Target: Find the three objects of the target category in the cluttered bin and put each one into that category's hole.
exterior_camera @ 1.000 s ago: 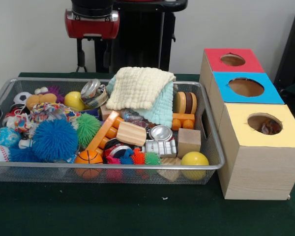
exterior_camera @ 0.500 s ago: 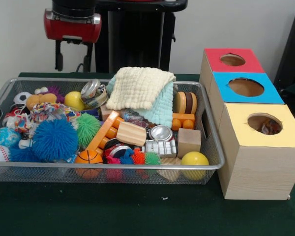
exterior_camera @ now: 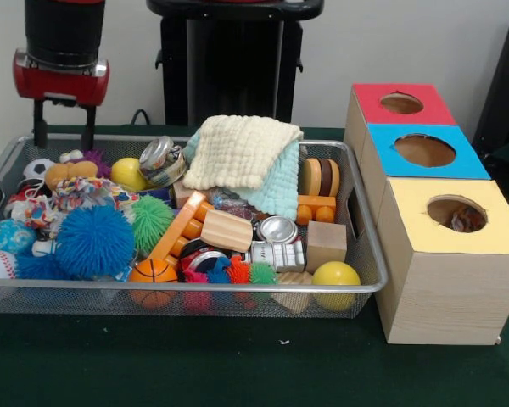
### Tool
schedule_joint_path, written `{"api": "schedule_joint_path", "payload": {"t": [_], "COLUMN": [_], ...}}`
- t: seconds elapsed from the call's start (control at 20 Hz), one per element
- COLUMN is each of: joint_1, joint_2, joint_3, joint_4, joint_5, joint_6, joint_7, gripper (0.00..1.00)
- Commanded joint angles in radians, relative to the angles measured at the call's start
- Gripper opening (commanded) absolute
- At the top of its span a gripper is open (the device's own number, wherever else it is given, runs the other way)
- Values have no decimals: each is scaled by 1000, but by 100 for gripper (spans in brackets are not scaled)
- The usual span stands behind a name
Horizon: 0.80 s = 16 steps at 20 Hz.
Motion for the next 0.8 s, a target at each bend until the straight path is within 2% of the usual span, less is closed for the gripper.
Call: {"api": "schedule_joint_path", "payload": {"t": [0.05, 0.3, 0.45, 0.55, 0.8], "joint_1": [-12, -15, -39, -63, -83], "joint_2": [112, 163, 212, 228, 252], "joint_3": [27, -4, -12, 5, 18], "joint_4": [-46, -40, -27, -11, -12], "joint_5": [-146, -160, -59, -23, 5], "joint_6": [-123, -178, -124, -150, -201], "joint_7": [-275, -144, -102, -90, -64], "gripper": [100, 100, 100, 100, 100]}}
